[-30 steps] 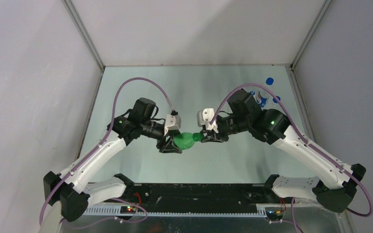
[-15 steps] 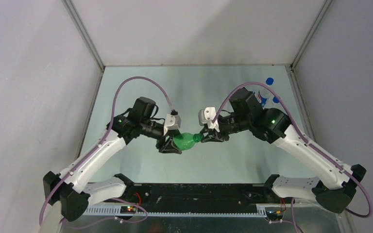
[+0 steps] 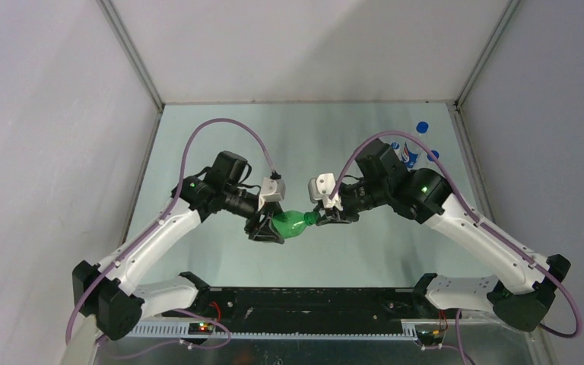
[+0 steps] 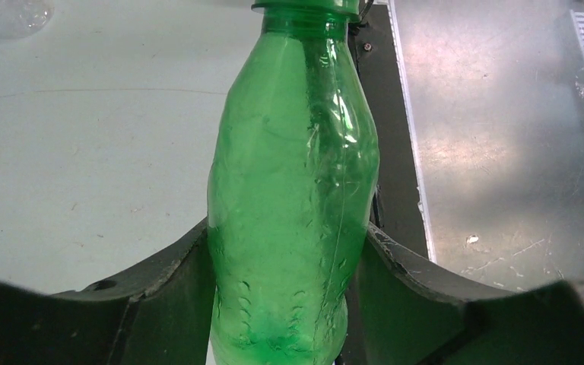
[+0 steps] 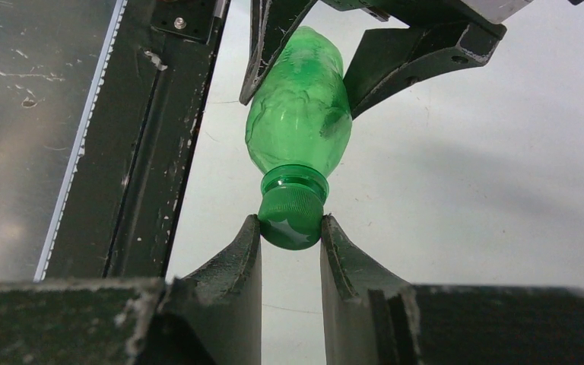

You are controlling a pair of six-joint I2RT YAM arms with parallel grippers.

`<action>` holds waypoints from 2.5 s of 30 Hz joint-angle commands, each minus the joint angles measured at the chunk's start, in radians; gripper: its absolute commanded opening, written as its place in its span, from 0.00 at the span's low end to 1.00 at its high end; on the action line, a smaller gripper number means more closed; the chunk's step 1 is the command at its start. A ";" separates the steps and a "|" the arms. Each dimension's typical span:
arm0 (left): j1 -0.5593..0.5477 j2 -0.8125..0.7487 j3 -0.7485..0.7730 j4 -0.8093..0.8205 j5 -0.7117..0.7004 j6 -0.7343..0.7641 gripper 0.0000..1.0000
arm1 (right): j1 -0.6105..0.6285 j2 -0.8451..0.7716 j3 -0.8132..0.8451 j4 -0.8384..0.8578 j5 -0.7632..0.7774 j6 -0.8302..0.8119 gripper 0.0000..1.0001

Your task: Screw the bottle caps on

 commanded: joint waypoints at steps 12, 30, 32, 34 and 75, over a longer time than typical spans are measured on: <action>-0.071 -0.189 -0.131 0.581 -0.110 -0.213 0.00 | -0.038 0.085 -0.004 0.066 -0.076 0.328 0.00; -0.163 -0.352 -0.321 0.960 -0.433 -0.300 0.00 | -0.114 0.098 -0.003 0.184 -0.148 0.774 0.00; -0.179 -0.360 -0.345 1.017 -0.480 -0.313 0.00 | -0.116 0.105 -0.004 0.191 -0.130 0.832 0.00; -0.197 -0.365 -0.370 1.080 -0.524 -0.324 0.00 | -0.121 0.118 -0.004 0.192 -0.109 0.894 0.00; -0.306 -0.421 -0.552 1.002 -1.165 -0.355 0.00 | -0.167 0.002 -0.004 0.299 0.104 1.152 0.65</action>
